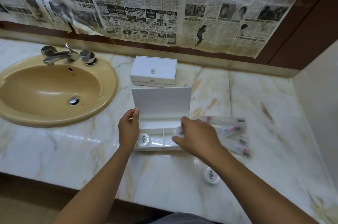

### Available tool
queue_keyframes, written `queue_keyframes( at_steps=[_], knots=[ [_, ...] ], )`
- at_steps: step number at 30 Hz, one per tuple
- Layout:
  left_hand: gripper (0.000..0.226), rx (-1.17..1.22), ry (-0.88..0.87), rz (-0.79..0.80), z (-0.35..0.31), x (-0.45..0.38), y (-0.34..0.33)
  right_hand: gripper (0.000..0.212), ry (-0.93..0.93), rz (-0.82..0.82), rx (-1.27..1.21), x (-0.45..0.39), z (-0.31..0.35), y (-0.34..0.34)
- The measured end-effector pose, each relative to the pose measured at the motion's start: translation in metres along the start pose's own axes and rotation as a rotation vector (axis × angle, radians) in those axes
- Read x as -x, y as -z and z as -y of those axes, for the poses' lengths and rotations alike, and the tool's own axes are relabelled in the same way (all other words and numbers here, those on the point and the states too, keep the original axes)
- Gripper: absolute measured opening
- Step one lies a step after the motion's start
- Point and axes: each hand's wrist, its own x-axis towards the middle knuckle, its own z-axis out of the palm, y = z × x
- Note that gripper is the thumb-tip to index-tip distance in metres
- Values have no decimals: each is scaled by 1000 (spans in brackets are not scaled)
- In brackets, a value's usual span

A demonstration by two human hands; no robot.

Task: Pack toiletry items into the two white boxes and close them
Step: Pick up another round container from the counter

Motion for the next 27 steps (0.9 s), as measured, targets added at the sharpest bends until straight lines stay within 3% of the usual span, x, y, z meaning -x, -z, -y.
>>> queue_keyframes(
  at_steps=[7, 23, 27],
  knots=[
    [27, 26, 2, 5, 2, -1, 1, 24, 171, 82, 67, -40, 64, -39],
    [25, 83, 36, 3, 4, -3, 0, 30, 86, 177, 78, -57, 70, -61],
    [26, 78, 33, 2, 4, -3, 0, 17, 101, 210, 45, -56, 79, -65]
  ],
)
